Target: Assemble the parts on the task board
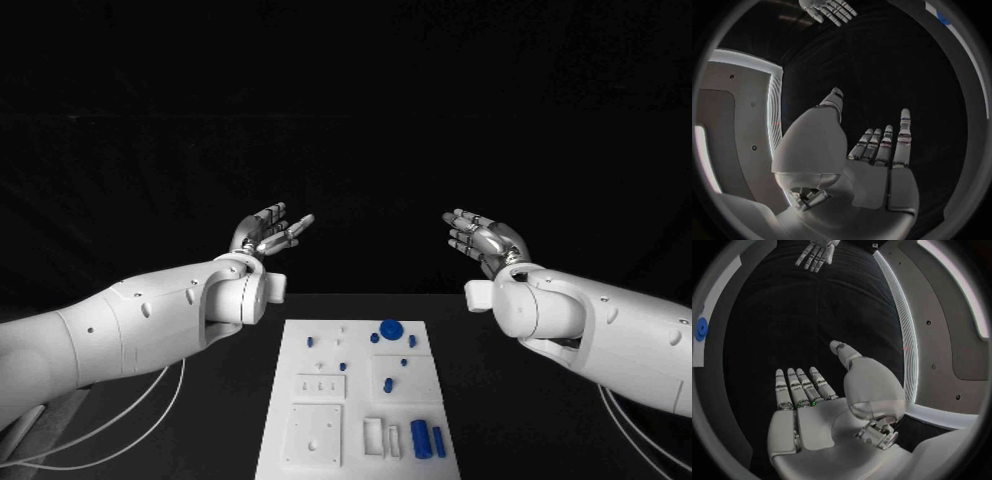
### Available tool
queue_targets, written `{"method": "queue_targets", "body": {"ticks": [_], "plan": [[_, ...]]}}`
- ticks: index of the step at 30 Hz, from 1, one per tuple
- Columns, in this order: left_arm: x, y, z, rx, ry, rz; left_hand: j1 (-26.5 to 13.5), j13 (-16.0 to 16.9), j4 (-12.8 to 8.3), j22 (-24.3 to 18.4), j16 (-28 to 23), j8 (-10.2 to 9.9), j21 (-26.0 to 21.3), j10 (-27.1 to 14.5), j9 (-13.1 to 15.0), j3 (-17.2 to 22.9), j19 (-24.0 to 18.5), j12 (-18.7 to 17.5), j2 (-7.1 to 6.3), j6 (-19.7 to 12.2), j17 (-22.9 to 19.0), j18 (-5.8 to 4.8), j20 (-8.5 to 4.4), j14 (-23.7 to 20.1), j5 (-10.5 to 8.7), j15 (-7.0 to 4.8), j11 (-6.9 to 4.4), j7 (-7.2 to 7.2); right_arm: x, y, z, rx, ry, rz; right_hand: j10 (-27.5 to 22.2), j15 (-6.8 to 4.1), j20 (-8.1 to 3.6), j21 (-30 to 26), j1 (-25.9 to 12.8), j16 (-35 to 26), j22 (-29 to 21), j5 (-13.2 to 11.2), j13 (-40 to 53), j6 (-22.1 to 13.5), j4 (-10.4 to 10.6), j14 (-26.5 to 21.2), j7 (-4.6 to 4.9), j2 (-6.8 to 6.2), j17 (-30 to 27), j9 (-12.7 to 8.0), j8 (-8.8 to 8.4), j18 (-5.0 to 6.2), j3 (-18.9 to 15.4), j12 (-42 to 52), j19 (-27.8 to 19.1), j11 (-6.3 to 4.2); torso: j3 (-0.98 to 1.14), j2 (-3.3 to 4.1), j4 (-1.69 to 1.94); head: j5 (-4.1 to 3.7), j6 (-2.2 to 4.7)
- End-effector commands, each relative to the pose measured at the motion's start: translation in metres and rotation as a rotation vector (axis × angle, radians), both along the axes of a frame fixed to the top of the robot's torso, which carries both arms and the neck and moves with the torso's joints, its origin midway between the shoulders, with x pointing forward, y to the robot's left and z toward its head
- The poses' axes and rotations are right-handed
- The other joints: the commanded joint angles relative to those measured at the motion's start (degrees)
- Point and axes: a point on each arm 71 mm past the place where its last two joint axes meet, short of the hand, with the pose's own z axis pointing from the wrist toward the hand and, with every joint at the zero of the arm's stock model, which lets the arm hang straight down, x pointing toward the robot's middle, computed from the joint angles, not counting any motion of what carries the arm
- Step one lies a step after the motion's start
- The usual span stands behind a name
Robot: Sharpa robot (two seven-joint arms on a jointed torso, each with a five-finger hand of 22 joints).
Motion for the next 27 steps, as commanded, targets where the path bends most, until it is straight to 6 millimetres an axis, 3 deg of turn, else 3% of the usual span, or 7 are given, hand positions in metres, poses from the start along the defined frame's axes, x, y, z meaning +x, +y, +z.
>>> {"method": "queue_targets", "body": {"ticks": [1,8,10,11,16,20,27], "plan": [[0.011,-0.002,0.004,0.024,0.063,-0.105,2.9,0.1,0.8,0.2,0.4,0.4,0.2,1.1,0.1,0.2,1.5,0.3,-0.28,1.2,0.1,1.31,0.46,1.1,0.36,0.31,0.26,0.21,0.007,0.005,-0.001,0.017,0.101,0.185,2.2,0.57,0.29,0.6,3.1,0.5,0.2,0.4,0.2,2.0,-0.2,2.4,2.82,0.09,0.2,0.2,0.38,0.93,0.7,0.4,1.9,0.55,-0.01,0.03,-0.05,0.01,0.0],[0.022,0.003,0.011,0.052,0.069,-0.109,3.0,0.1,0.8,0.2,0.4,0.4,0.2,1.3,0.1,0.3,1.3,0.3,-0.16,1.3,0.1,1.26,0.46,1.2,0.35,0.28,0.35,0.35,0.017,-0.004,0.005,0.011,0.13,0.226,6.3,-0.15,-0.17,1.1,5.8,0.6,0.4,-0.5,0.4,5.9,-1.7,5.8,1.94,-0.2,0.3,0.4,0.57,1.07,0.8,0.6,4.9,-0.27,-0.01,0.03,-0.05,0.01,0.0],[0.022,0.003,0.011,0.052,0.069,-0.109,3.0,0.1,0.7,0.1,0.4,0.4,0.1,1.7,0.2,0.3,0.7,0.3,0.07,1.5,0.1,1.17,0.47,1.3,0.34,0.28,0.61,0.39,0.017,-0.004,0.006,0.011,0.132,0.228,9.8,-0.37,-0.64,2.2,6.8,0.8,0.9,-1.2,0.5,9.0,-2.6,9.0,1.62,-0.71,0.5,0.5,0.73,1.57,0.9,0.7,9.7,-0.39,-0.01,0.03,-0.05,0.01,0.0],[0.019,0.014,0.013,0.04,0.068,-0.108,3.0,0.1,0.7,0.1,0.4,0.4,0.1,1.7,0.2,0.4,0.4,0.3,0.09,1.5,0.1,1.11,0.47,1.3,0.34,0.24,0.67,0.44,0.02,-0.013,0.003,-0.072,0.087,0.208,11.7,-0.49,-0.94,2.9,7.3,0.8,1.2,-1.6,0.6,10.7,-3.0,10.5,1.42,-0.98,0.5,0.6,0.79,1.84,1.0,0.8,13.1,-0.56,-0.12,0.2,-0.09,0.56,-1.83],[0.018,0.014,0.012,0.036,0.072,-0.12,2.8,0.2,0.1,0.2,0.5,0.5,0.3,2.7,0.2,0.7,0.8,0.4,1.0,2.2,0.2,1.11,0.43,2.5,0.31,0.26,1.02,0.78,0.02,-0.011,0.006,-0.166,0.024,0.213,19.5,-1.01,-2.24,5.8,9.1,1.4,1.9,-2.6,0.9,17.1,-4.3,21.4,0.8,-1.84,1.1,0.9,1.06,2.52,1.3,1.1,25.3,-1.2,-0.21,0.16,-0.05,0.6,-1.97],[0.013,0.017,0.013,0.031,0.07,-0.131,2.3,0.3,-1.0,0.7,1.6,0.5,1.5,4.2,0.2,1.0,4.8,0.5,1.83,2.5,0.8,1.44,-0.98,13.2,0.26,3.52,1.91,1.71,0.019,-0.007,0.005,-0.282,-0.041,0.255,29.6,-2.51,-3.74,7.0,9.2,1.8,1.9,-3.5,1.4,21.5,-4.2,32.8,0.41,-1.57,1.7,1.0,1.21,2.36,2.3,1.5,28.9,-2.09,-0.34,0.42,-0.16,0.82,-1.8],[0.0,0.018,0.015,0.041,0.058,-0.186,0.7,0.8,-4.9,1.3,3.4,0.6,4.2,16.0,0.3,0.7,11.5,1.0,4.76,4.0,1.6,-0.96,-4.79,30.5,0.23,2.45,3.69,1.92,0.018,0.007,-0.002,-0.515,-0.107,0.33,37.8,-8.01,-9.32,13.7,9.9,4.1,4.4,-8.6,1.5,32.5,-4.1,47.8,-0.38,-1.43,3.4,1.7,1.96,2.49,5.0,1.7,40.4,-4.95,-0.25,2.1,-0.01,1.13,-1.96]]}}
